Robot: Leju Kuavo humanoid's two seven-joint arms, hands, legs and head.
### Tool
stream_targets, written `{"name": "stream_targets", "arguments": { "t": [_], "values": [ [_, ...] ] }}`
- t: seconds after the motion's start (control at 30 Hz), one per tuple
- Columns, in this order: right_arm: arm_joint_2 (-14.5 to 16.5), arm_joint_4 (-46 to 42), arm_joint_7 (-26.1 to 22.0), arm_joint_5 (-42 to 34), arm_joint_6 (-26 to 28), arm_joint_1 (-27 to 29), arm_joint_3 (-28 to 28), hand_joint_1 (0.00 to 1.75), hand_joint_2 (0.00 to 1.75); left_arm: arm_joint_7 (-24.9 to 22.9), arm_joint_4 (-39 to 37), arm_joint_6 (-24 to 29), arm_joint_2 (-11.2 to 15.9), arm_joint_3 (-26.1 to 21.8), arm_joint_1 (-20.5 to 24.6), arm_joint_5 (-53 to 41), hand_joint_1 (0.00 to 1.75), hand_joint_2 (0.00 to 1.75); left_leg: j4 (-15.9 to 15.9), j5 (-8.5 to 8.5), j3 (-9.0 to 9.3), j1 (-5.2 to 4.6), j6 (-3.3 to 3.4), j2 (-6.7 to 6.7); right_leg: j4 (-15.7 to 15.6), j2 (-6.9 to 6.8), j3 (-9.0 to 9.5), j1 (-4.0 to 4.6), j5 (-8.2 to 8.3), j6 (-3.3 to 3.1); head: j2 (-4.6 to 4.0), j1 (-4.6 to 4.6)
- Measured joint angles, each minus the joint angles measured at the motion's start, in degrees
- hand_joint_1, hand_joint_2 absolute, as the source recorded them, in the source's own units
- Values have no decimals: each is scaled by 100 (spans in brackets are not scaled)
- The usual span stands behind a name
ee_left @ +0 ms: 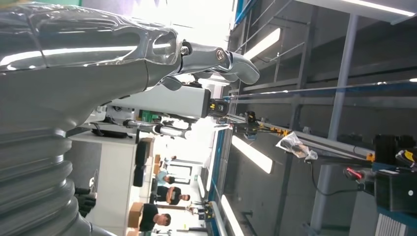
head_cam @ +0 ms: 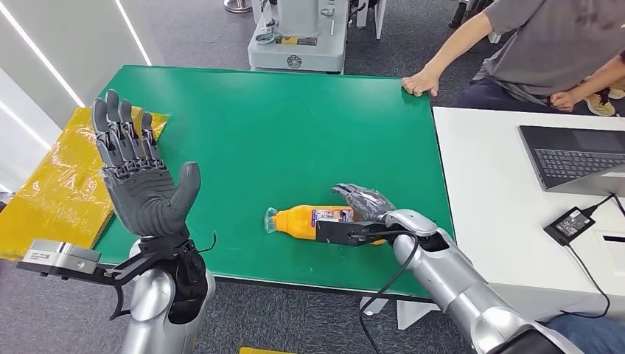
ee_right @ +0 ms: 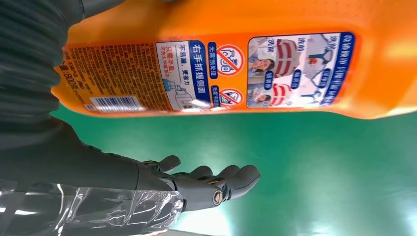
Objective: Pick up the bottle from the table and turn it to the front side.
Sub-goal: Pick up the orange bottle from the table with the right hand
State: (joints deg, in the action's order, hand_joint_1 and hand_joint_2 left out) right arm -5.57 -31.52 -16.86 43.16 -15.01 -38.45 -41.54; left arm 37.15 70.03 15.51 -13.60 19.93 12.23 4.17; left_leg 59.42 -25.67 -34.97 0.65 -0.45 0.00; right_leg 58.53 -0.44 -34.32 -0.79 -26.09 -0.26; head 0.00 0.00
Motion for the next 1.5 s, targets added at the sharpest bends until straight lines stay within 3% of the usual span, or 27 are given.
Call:
{"name": "stream_targets", "arguments": {
  "t": [0.6,0.63,0.73,0.77,1.23,1.5],
  "values": [
    [-81,415,302,-135,141,-10,-138,1,175,-10,-15,62,42,47,-6,45,0,175,0,0,2,0,0,1,-1,1,2,0,0,0,0,0],
    [-83,419,308,-138,149,-10,-140,37,175,-12,-15,63,43,50,-6,50,0,175,0,0,2,0,0,1,-1,1,2,0,1,1,0,0],
    [-90,426,318,-158,205,-6,-148,167,175,-27,-15,72,49,55,-14,64,0,175,1,0,3,0,0,1,-1,1,3,0,2,3,0,0],
    [-95,426,313,-167,233,0,-150,175,175,-35,-15,76,54,57,-22,69,0,175,1,0,3,0,0,1,-1,1,3,0,2,3,0,0],
    [-110,377,239,-241,538,74,-153,175,175,-54,-13,174,83,83,-98,139,0,175,1,0,2,0,1,0,0,2,3,0,3,5,0,0],
    [36,60,104,-409,1615,245,148,175,175,9,91,243,90,83,-216,173,0,175,1,2,-5,0,3,-1,2,0,0,1,3,5,0,0]
  ]
}}
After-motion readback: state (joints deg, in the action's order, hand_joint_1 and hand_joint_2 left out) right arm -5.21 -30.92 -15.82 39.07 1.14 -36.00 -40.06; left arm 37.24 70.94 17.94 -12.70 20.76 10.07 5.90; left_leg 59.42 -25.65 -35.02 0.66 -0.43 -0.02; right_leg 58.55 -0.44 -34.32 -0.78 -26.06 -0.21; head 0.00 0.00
